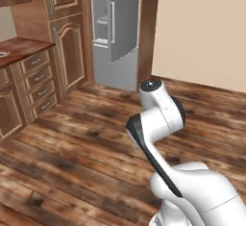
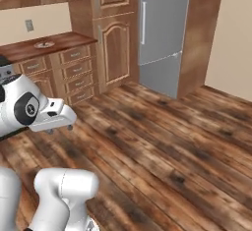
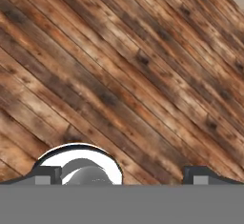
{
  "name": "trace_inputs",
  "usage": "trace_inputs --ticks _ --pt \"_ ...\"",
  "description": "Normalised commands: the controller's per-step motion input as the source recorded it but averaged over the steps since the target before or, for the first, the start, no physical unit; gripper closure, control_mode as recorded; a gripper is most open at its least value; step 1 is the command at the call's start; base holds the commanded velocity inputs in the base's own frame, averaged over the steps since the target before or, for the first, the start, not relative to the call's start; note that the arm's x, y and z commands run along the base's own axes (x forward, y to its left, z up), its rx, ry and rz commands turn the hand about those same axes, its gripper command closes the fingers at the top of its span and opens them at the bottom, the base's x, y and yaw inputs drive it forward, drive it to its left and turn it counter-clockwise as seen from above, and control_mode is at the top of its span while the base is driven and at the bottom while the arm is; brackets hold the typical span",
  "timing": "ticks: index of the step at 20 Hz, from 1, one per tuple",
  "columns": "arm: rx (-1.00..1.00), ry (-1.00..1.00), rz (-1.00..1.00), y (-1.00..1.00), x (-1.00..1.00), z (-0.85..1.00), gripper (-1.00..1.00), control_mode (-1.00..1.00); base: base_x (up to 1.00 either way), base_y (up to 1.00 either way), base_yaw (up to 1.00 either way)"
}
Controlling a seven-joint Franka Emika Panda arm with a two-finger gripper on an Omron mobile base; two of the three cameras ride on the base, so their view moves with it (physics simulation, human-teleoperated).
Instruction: Place the cold items (carrot and peach) from the fridge in one tupperware on the dining counter. Place the warm items (kebab skewer and hot dog) in the stove area in another tupperware.
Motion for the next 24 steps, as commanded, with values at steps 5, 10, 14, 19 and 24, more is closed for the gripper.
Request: trace_inputs --ticks 5,10,14,19,24 --pt "0.0 0.0 0.0 0.0 0.0 0.0 -1.0 1.0 1.0 0.27 0.19" --pt "0.0 0.0 0.0 0.0 0.0 0.0 -1.0 1.0 1.0 0.26 0.11" --pt "0.0 0.0 0.0 0.0 0.0 0.0 -1.0 1.0 1.0 0.33 0.03" --pt "0.0 0.0 0.0 0.0 0.0 0.0 -1.0 1.0 1.0 0.34 -0.12" --pt "0.0 0.0 0.0 0.0 0.0 0.0 -1.0 1.0 1.0 0.49 -0.28"
